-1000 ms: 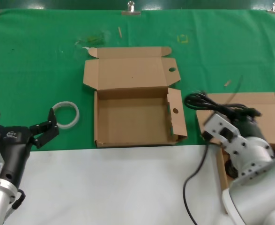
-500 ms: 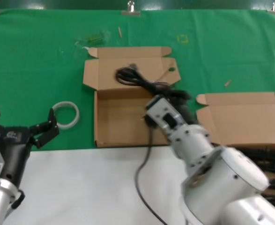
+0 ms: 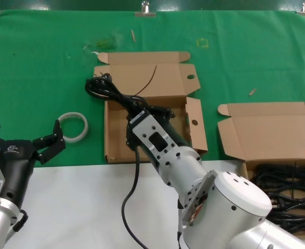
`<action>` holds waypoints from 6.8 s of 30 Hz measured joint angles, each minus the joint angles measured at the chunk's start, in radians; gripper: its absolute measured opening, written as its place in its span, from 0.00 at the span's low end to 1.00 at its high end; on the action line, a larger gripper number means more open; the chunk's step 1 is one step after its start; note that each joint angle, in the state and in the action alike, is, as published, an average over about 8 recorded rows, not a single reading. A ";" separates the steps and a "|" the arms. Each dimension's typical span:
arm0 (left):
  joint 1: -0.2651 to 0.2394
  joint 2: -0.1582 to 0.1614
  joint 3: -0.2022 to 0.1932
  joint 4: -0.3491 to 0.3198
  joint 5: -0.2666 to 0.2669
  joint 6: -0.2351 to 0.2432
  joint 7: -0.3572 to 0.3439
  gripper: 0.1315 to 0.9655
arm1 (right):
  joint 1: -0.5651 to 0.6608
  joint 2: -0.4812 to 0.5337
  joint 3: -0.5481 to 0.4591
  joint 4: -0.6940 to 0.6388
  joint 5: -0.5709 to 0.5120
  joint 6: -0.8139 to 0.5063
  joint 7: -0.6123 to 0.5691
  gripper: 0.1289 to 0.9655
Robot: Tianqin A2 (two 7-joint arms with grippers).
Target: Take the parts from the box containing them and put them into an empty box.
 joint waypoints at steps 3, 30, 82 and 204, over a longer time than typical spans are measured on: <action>0.000 0.000 0.000 0.000 0.000 0.000 0.000 1.00 | -0.006 0.001 0.002 0.000 0.000 0.003 0.004 0.10; 0.000 0.000 0.000 0.000 0.000 0.000 0.000 1.00 | -0.152 0.007 0.249 0.049 -0.012 0.257 -0.431 0.10; 0.000 0.000 0.000 0.000 0.000 0.000 0.000 1.00 | -0.075 0.009 0.057 -0.010 0.000 0.063 -0.091 0.10; 0.000 0.000 0.000 0.000 0.000 0.000 0.000 1.00 | -0.531 0.009 0.868 0.041 -0.921 -0.672 1.080 1.00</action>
